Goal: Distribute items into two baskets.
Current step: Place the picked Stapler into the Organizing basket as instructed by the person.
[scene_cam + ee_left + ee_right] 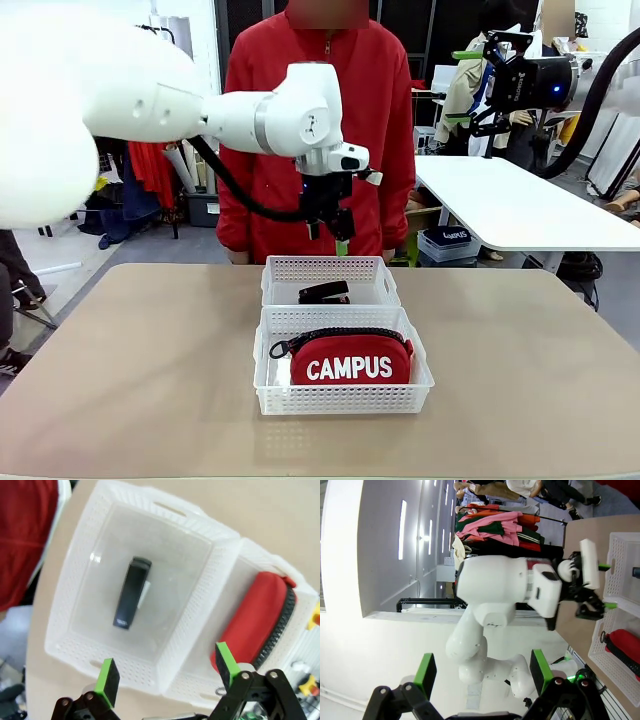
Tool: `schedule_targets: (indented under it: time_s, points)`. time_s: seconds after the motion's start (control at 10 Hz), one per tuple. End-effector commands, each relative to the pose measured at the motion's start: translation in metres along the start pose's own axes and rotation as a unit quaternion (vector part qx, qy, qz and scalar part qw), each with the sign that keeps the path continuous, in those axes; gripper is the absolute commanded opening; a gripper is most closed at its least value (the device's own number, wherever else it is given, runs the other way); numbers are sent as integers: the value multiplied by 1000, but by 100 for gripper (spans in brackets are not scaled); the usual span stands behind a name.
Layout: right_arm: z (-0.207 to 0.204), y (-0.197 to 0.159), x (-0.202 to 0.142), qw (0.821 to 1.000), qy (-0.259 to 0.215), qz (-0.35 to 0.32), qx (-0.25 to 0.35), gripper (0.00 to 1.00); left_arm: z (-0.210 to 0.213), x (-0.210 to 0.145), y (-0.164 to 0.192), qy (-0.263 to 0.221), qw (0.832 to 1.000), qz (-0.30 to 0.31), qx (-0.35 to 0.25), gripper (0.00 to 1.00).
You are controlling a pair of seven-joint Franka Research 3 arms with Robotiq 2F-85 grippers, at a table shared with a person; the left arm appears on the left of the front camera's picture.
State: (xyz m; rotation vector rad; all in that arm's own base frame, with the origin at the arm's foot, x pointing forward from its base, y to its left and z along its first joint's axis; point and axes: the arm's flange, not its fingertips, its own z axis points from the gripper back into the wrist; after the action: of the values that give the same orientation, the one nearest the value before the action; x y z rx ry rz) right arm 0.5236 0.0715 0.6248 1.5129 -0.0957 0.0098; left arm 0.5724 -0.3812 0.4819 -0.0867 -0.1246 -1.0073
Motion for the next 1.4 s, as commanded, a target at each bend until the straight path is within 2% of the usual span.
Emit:
schedule_targets:
  time_s: [0.0,0.2,0.3,0.4,0.5,0.6,1.1,1.2,1.3]
  points:
    - [-1,4,-1,1000,0,-6,4,100,20,-30,-4,6,999,37,-7,100]
    - [-1,4,-1,1000,0,-6,4,100,52,-62,3,-50,996,60,-42,100]
    - [-1,4,-1,1000,0,-6,4,100,54,-73,3,-71,993,90,-35,100]
    - [-1,4,-1,1000,0,-6,4,100,55,-77,6,-81,992,89,-33,100]
    - [-1,4,-1,1000,0,-6,4,100,50,-71,7,-72,995,65,-28,100]
    - [-1,4,-1,1000,0,-6,4,100,69,-55,15,-57,994,89,-33,100]
    - [-1,4,-1,1000,0,-6,4,100,66,-56,11,-61,994,85,-35,100]
    - [-1,4,-1,1000,0,-6,4,100,82,-64,16,-81,986,126,-75,100]
    - [-1,4,-1,1000,0,-6,4,100,99,-77,22,-113,969,184,-123,100]
